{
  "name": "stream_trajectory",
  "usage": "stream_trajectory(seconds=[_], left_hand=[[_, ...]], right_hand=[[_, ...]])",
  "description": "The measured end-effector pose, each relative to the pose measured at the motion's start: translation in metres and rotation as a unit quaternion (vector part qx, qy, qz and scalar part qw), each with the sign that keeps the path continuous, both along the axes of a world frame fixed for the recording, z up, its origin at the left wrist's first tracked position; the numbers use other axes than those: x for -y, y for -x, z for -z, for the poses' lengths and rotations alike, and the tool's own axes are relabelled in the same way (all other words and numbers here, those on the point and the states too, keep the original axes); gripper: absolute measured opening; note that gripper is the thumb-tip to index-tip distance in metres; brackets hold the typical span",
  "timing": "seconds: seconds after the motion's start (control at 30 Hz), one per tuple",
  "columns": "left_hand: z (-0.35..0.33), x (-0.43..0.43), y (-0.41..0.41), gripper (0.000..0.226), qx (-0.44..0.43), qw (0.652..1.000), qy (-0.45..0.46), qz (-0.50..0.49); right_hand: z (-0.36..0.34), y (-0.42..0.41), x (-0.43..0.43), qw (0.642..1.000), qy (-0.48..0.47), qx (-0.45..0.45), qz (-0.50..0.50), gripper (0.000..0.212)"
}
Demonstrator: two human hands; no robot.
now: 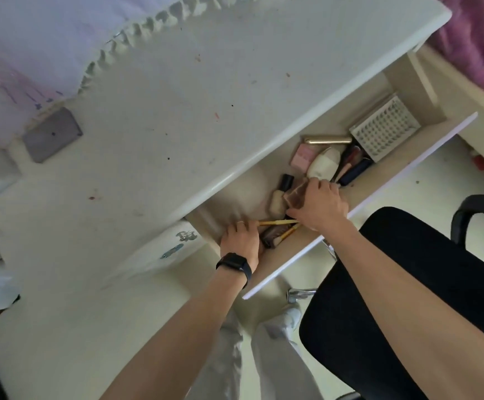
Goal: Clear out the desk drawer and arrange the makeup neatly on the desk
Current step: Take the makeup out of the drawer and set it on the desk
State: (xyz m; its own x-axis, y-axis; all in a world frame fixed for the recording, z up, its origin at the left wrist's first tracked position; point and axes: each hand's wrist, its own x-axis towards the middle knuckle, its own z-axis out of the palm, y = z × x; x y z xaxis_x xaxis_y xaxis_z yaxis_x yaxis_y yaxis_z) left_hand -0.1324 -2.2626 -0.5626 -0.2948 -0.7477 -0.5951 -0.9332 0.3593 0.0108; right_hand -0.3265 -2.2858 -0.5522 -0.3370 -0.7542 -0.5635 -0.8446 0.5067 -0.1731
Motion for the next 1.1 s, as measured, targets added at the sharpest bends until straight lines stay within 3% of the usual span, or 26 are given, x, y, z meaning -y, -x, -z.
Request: stream_trajectory(seconds=[0.17,0.33,0.5,0.6,0.7,0.83,0.9,1.0,1.1], left_hand=[[-0.002,0.002,-0.005,0.050,0.008,1.000,-0.002,-0.009],[-0.003,0.005,-0.010,0.050,-0.019,1.000,-0.009,-0.008],[-0.012,0.016,-0.014,0.038,-0.068,0.996,-0.046,-0.041],[-0.032,0.024,-0.017,0.040,-0.151,0.980,-0.074,-0.106],[-0.063,0.032,-0.022,0.043,-0.285,0.925,-0.127,-0.216],[-0.114,0.043,-0.037,0.032,-0.454,0.777,-0.224,-0.375],[-0.138,0.049,-0.053,0.030,-0.479,0.734,-0.235,-0.421],[-0.162,0.061,-0.086,0.028,-0.505,0.697,-0.225,-0.457],[-0.175,0.079,-0.129,0.037,-0.499,0.702,-0.181,-0.475]], right_hand=[[-0.001,0.000,-0.001,0.998,0.009,0.063,0.009,0.099],[-0.001,0.000,0.000,0.999,0.001,0.044,-0.024,0.096],[-0.011,0.009,0.002,0.999,0.022,0.047,0.007,0.106],[-0.033,0.012,-0.006,0.991,0.052,0.099,0.078,0.103],[-0.066,0.012,-0.027,0.943,0.090,0.252,0.198,0.107],[-0.106,-0.001,-0.052,0.847,0.114,0.433,0.285,0.097],[-0.118,-0.014,-0.058,0.814,0.104,0.484,0.305,0.093],[-0.130,-0.041,-0.058,0.790,0.104,0.519,0.309,0.090],[-0.136,-0.072,-0.041,0.799,0.113,0.517,0.285,0.084]])
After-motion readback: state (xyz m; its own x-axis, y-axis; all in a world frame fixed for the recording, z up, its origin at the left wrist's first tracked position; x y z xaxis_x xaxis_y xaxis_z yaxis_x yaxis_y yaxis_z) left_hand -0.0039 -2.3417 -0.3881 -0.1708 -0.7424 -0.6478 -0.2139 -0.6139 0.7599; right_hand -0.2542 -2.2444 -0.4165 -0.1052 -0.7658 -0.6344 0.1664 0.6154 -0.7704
